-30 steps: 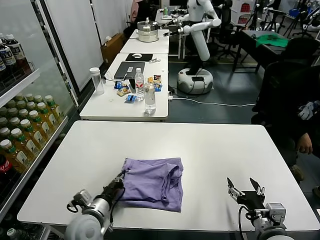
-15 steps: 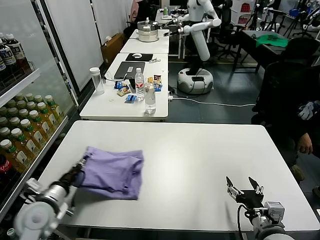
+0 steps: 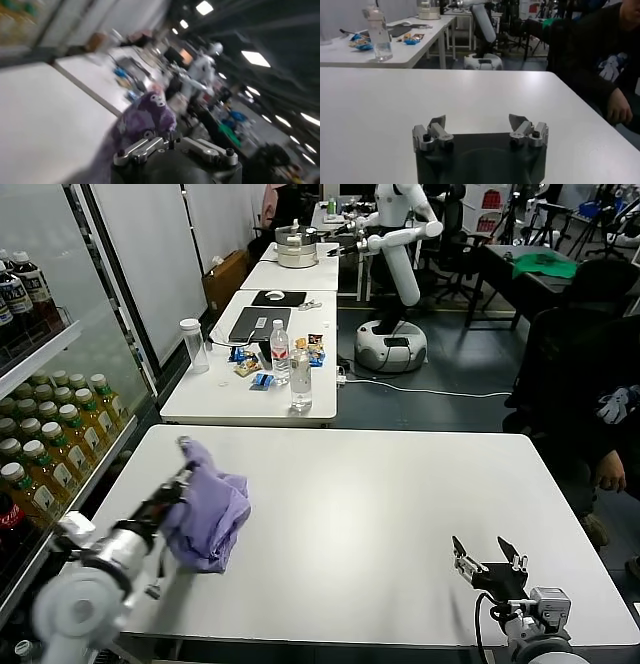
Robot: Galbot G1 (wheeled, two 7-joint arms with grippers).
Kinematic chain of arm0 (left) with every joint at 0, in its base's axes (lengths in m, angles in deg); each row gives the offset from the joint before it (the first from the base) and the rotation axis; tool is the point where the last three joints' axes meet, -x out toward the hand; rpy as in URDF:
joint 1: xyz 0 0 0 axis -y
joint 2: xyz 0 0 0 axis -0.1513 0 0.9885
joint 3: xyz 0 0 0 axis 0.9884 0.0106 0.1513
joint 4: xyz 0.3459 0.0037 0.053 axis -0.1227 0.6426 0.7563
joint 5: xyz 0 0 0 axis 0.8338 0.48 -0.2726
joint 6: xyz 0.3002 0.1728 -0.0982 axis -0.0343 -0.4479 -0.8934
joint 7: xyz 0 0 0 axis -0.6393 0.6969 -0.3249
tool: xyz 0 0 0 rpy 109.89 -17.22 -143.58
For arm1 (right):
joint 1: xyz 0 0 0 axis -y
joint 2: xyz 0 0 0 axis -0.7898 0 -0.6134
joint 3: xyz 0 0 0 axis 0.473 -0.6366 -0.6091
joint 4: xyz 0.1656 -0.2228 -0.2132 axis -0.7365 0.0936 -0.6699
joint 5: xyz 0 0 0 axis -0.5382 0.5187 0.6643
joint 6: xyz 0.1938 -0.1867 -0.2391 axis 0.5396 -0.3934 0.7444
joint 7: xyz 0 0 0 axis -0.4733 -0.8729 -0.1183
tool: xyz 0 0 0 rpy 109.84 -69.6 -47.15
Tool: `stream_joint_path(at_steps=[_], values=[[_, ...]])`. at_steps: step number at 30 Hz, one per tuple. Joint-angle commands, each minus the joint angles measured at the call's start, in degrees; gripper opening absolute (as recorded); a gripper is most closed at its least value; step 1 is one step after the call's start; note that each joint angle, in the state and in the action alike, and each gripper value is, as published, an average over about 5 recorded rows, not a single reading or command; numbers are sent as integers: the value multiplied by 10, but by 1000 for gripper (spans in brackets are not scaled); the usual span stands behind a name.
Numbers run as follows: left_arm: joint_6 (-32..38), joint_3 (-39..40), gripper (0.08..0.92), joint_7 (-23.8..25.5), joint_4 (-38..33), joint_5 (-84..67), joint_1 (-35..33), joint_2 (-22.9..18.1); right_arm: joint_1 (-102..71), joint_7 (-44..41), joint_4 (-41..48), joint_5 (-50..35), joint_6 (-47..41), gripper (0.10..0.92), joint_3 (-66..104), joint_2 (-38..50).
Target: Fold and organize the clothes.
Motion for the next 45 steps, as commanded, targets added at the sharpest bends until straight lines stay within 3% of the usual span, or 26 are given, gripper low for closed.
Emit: stream_joint_path(at_steps=[1,6,13,18,25,35,39,45], values=[[-4,285,97,-15,38,178,95,-130,-2,0,-6,-8,0,823,12,8],[-2,342,97,-20,96,204,129,-180,-4,0,-6,-35,-1,823,38,25],[4,374,102,-14,160,235,159,-213,6,-1,0,-47,-1,823,48,43],[12,372,210,7,171,257,163,-214,23,-2,7,-48,-2,823,42,53],[27,327,409,54,100,332,119,-160,57,-1,8,-47,-4,823,2,59],[99,192,695,36,71,472,31,-47,177,26,99,4,-5,823,-190,-9],[117,164,795,31,71,496,2,-35,214,40,157,28,-2,823,-247,-52],[124,150,822,26,69,502,-21,-41,241,55,233,75,3,823,-298,-98]])
